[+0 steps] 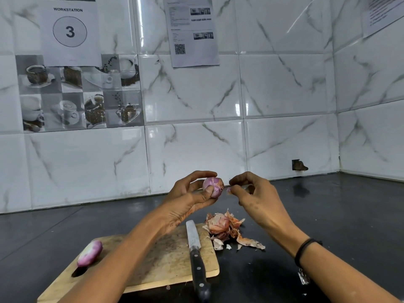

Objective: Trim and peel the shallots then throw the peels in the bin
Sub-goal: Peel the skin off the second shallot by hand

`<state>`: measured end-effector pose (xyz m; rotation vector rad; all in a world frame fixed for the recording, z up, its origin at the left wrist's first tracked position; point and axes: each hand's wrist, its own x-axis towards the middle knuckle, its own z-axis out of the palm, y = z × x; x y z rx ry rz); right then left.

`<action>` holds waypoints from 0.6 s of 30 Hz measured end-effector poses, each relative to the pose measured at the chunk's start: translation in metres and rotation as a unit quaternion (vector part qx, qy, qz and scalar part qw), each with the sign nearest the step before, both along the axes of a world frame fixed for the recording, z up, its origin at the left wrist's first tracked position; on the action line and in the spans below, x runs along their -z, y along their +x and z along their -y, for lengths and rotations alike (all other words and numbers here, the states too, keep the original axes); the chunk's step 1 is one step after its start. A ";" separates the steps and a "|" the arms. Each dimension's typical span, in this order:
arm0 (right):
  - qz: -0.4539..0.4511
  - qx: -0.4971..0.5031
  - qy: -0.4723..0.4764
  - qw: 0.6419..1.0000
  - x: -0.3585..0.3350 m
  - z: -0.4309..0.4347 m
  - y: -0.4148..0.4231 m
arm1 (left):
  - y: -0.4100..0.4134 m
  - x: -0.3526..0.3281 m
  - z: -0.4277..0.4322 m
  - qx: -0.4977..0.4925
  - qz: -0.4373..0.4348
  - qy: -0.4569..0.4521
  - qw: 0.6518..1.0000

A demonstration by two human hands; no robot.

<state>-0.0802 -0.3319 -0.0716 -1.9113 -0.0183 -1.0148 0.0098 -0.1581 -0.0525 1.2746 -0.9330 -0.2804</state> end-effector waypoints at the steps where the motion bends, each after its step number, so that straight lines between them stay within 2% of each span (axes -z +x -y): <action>1: 0.007 0.005 -0.012 1.000 0.000 0.000 0.000 | 0.000 0.000 0.000 -0.004 0.006 0.004 1.000; 7: 0.045 0.064 -0.162 0.984 0.004 -0.001 -0.001 | 0.001 0.000 0.002 -0.011 -0.022 0.005 1.000; 11: 0.063 0.012 -0.191 0.980 0.002 0.000 -0.002 | 0.001 -0.001 0.003 -0.017 -0.039 0.007 0.999; 14: 0.060 0.022 -0.236 0.970 0.001 -0.001 -0.001 | 0.001 -0.002 0.003 -0.019 -0.037 0.011 0.999; 18: 0.082 0.034 -0.226 0.970 -0.001 0.001 -0.001 | 0.001 -0.001 0.002 -0.031 -0.012 0.025 0.999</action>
